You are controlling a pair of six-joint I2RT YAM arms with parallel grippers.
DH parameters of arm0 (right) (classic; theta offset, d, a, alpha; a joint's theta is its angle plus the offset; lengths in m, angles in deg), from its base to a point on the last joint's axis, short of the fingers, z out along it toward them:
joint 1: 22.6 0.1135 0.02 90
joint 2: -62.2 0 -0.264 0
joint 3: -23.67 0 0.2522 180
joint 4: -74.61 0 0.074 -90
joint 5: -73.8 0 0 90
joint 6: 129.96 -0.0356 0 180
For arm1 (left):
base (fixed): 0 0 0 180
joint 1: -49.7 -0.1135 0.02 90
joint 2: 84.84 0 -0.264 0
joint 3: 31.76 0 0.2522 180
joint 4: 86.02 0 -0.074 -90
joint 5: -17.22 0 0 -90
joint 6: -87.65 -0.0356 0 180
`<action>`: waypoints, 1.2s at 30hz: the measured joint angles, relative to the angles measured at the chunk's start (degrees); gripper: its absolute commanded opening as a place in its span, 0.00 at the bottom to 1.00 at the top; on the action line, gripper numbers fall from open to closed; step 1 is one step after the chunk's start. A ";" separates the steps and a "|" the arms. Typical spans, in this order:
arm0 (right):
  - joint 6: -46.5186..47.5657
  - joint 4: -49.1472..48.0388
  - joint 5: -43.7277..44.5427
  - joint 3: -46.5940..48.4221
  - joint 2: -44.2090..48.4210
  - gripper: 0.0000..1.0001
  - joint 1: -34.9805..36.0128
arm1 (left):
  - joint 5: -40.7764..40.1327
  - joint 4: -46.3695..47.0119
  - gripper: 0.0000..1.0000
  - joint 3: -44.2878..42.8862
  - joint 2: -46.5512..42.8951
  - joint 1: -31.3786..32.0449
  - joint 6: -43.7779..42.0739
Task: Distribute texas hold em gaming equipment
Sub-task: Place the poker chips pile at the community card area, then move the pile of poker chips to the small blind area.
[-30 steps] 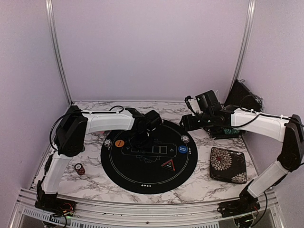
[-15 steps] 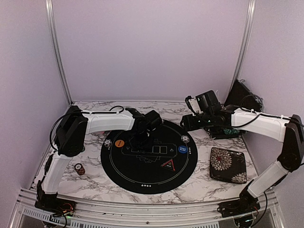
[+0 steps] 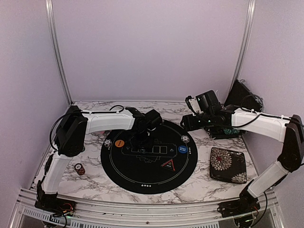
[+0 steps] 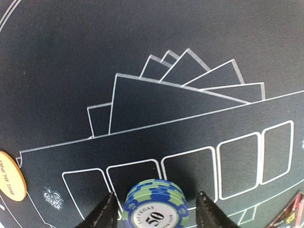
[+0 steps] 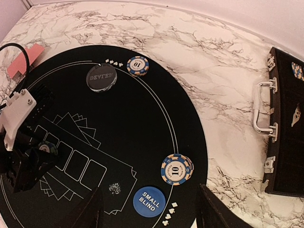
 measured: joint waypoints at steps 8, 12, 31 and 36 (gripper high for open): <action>0.00 0.66 0.37 0.02 0.00 0.63 0.00 | 0.09 -0.17 0.73 -4.00 0.00 -0.59 -1.81; 0.02 1.16 0.46 0.13 0.00 0.63 0.00 | 0.26 -0.04 0.75 -5.03 -0.28 -1.29 -2.40; -0.61 4.92 1.92 8.26 -8.83 0.64 6.19 | 2.71 4.96 0.75 12.63 -22.43 -10.67 -3.08; -1.25 6.69 2.23 12.61 -13.73 0.64 10.56 | 3.74 6.71 0.75 18.45 -26.88 -13.60 -3.80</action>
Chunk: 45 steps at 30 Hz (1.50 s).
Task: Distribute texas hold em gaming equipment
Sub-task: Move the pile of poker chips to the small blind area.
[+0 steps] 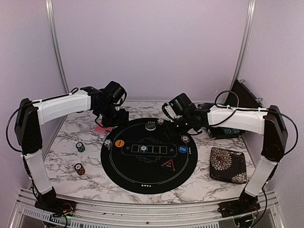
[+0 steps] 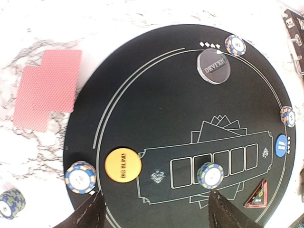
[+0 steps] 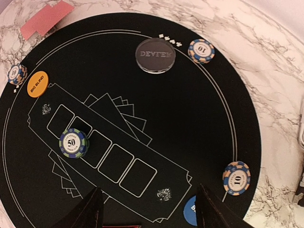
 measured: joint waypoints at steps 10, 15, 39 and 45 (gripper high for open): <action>-1.14 3.65 0.79 10.97 -10.12 0.64 5.99 | 2.69 3.61 0.75 7.61 -6.69 -2.69 -1.42; -1.16 5.35 0.66 16.79 -16.26 0.64 8.28 | 3.67 4.85 0.75 10.47 -8.85 -4.00 -1.88; -0.81 14.84 0.74 32.15 -32.04 0.66 10.49 | 8.11 7.37 0.74 15.69 -13.64 -8.39 -3.80; -0.79 16.09 0.83 32.22 -32.85 0.65 10.49 | 8.87 7.65 0.74 15.98 -13.75 -8.76 -4.33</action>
